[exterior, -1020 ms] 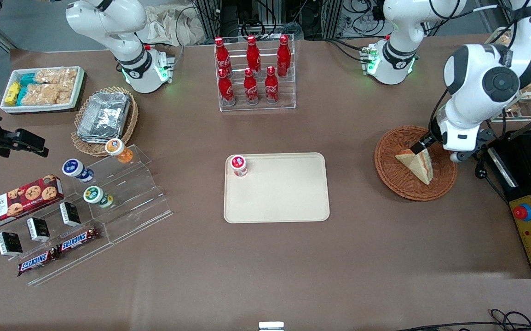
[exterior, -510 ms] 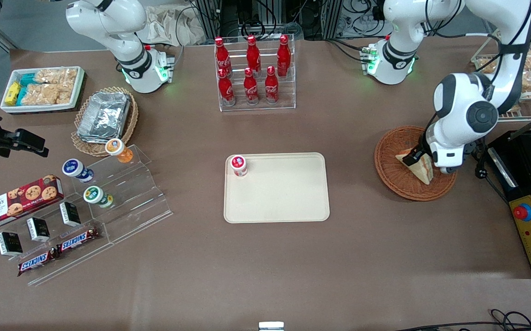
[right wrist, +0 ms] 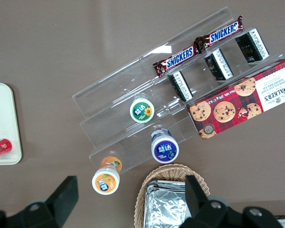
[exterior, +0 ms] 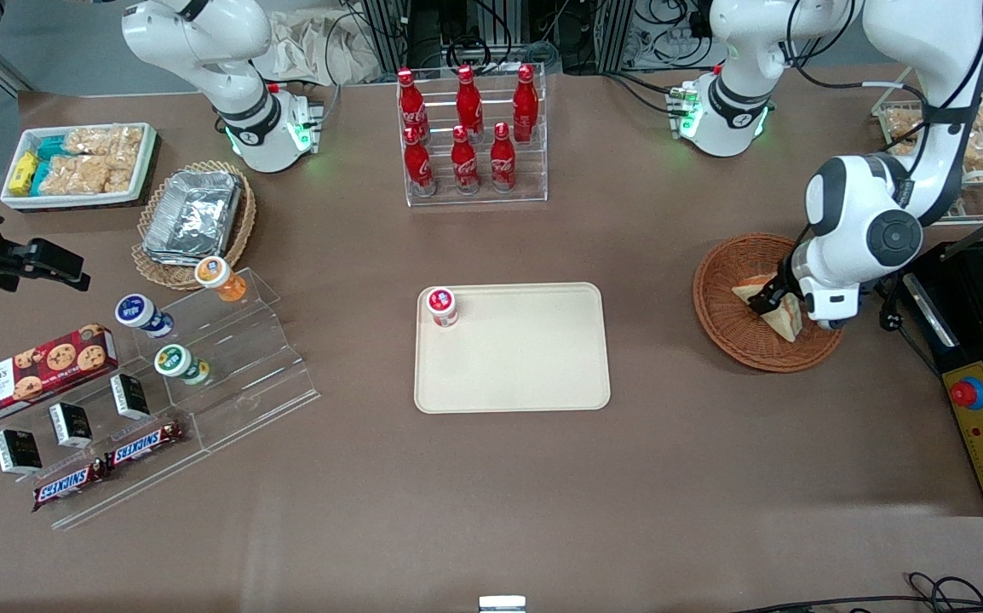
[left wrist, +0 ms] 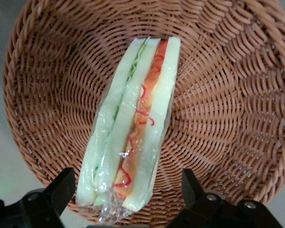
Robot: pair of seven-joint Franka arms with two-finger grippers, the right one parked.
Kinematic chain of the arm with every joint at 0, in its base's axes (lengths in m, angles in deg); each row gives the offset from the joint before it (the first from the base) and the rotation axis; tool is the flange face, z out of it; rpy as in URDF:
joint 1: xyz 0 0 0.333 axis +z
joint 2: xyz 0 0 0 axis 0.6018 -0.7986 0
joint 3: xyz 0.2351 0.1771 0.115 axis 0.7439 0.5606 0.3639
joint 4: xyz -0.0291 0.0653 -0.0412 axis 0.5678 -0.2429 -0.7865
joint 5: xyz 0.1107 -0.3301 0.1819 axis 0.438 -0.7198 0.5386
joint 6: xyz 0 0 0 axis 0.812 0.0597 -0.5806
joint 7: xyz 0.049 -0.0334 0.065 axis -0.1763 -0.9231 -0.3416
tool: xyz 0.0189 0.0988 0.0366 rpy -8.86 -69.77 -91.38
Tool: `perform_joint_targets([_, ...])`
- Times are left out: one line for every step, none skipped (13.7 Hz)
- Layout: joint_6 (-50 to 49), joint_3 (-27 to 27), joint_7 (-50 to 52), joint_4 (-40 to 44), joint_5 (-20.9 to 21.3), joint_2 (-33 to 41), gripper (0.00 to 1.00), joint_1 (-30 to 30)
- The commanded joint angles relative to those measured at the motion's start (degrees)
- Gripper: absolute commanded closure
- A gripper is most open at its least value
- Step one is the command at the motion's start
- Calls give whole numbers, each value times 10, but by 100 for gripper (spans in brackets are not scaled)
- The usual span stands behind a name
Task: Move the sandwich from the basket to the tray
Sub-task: 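Close the left gripper on the wrapped sandwich in the basket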
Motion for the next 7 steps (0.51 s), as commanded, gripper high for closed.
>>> perform_joint_targets([7,-2,27,2,8,10,0,-2])
perform_joint_targets([6,-2,31,2,8,12,0,-3])
perform_joint_targets([6,-2,31,2,8,11,0,-3])
perform_joint_targets([7,-2,31,1,8,9,0,-2])
perform_joint_targets([9,-2,31,1,8,5,0,-2])
perform_joint_targets([13,-1,31,0,8,-5,0,-1])
perform_joint_targets([23,-1,31,0,8,-12,0,-1])
